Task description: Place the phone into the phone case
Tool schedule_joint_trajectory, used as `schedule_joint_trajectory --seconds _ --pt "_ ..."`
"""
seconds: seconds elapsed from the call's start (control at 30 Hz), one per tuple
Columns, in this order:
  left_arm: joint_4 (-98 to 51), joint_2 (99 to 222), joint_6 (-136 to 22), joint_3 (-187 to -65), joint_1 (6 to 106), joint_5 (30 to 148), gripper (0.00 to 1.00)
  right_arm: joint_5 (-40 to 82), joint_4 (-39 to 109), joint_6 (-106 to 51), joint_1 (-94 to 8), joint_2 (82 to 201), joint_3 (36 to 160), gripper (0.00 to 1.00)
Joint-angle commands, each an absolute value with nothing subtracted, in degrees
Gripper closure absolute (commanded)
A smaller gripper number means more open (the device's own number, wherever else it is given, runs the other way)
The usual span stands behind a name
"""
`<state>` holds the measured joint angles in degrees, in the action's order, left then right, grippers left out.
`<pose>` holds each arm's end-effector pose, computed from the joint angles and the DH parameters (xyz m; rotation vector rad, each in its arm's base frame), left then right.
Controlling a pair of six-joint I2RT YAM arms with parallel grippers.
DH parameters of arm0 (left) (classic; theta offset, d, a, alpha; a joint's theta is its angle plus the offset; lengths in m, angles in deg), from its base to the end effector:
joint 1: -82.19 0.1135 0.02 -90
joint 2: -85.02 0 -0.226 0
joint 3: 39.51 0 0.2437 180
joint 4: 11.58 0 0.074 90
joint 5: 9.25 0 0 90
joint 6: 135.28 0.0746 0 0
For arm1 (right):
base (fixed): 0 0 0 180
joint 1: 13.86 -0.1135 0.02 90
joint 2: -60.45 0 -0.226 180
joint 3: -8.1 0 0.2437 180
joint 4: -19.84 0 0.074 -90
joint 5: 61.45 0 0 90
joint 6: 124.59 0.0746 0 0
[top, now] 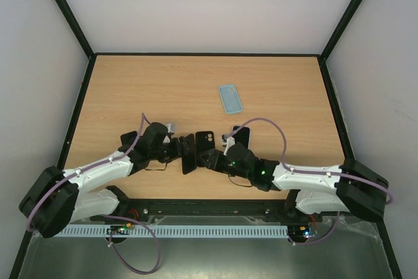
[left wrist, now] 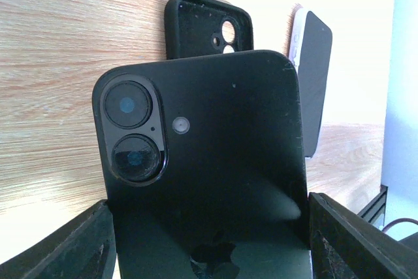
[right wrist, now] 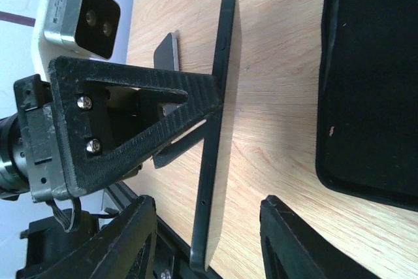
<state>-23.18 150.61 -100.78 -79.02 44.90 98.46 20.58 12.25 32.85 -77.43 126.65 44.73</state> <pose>0.1933 -0.1758 0.1235 -0.2049 2.4774 -1.1479 0.1144 0.2534 0.1447 -0.0309 2.3405 1.5032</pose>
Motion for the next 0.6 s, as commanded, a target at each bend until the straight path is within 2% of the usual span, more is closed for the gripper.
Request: schedule_joint_trajectory --seconds 0.0,0.23,0.37,0.57 --pt "-17.9 151.3 -102.8 -78.4 44.9 101.4 0.53 22.3 10.5 32.5 -78.7 131.7 48.1 0.57" --pt "-17.3 151.4 -102.5 -78.3 44.7 101.0 0.53 20.4 8.0 32.9 -79.1 135.4 48.9 0.67" --pt "-17.0 151.9 -102.5 -78.2 44.4 100.7 0.53 19.3 7.7 32.9 -79.4 137.1 49.4 0.69" --pt "-15.3 152.0 -103.0 -77.1 44.1 101.2 0.52 18.0 6.7 33.1 -79.4 140.3 49.5 0.84"
